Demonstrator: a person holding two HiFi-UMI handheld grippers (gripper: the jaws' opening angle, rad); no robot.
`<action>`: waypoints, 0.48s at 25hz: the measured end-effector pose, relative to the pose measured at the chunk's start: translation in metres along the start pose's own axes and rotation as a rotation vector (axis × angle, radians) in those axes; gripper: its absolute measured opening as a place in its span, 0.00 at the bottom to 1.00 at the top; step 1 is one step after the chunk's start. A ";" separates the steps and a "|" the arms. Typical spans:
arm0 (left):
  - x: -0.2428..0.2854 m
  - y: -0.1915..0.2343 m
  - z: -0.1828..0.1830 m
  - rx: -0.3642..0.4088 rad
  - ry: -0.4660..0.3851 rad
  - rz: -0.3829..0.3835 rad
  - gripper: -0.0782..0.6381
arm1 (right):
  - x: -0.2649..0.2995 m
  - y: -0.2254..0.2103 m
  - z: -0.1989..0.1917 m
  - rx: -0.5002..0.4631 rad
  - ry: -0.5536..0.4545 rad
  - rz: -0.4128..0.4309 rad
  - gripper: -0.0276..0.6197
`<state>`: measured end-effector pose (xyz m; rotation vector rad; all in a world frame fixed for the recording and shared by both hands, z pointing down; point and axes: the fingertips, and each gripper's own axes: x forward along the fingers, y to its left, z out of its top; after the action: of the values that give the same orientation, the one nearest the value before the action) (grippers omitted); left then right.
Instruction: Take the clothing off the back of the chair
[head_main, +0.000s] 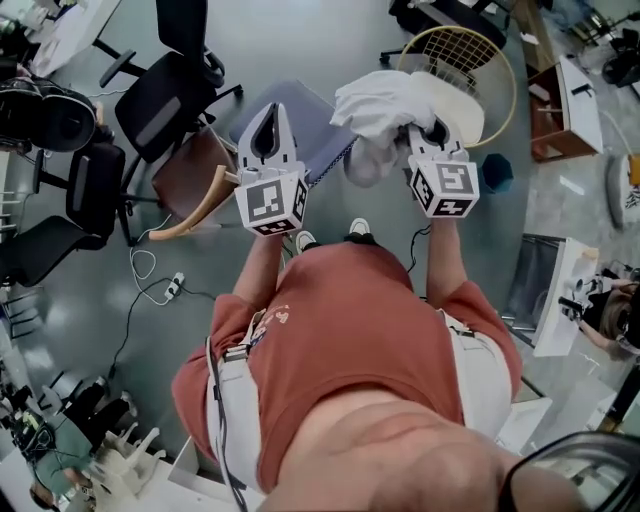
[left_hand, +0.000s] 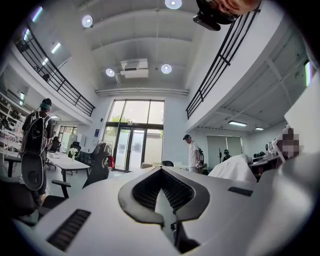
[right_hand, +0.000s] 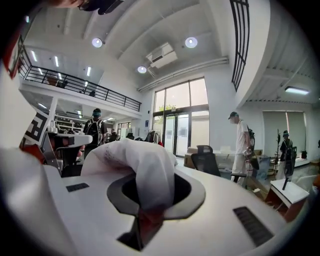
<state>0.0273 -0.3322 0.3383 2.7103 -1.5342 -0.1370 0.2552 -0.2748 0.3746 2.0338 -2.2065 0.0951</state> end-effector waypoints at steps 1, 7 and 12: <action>0.002 0.000 0.007 0.001 -0.009 -0.002 0.13 | -0.002 -0.003 0.011 -0.001 -0.023 -0.015 0.14; 0.014 -0.004 0.049 0.022 -0.068 -0.028 0.13 | -0.018 -0.016 0.079 -0.015 -0.180 -0.091 0.14; 0.017 0.002 0.088 0.053 -0.143 -0.021 0.13 | -0.040 -0.018 0.140 -0.047 -0.367 -0.196 0.14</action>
<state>0.0261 -0.3460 0.2495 2.8140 -1.5656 -0.3008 0.2678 -0.2565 0.2298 2.3846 -2.1533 -0.3767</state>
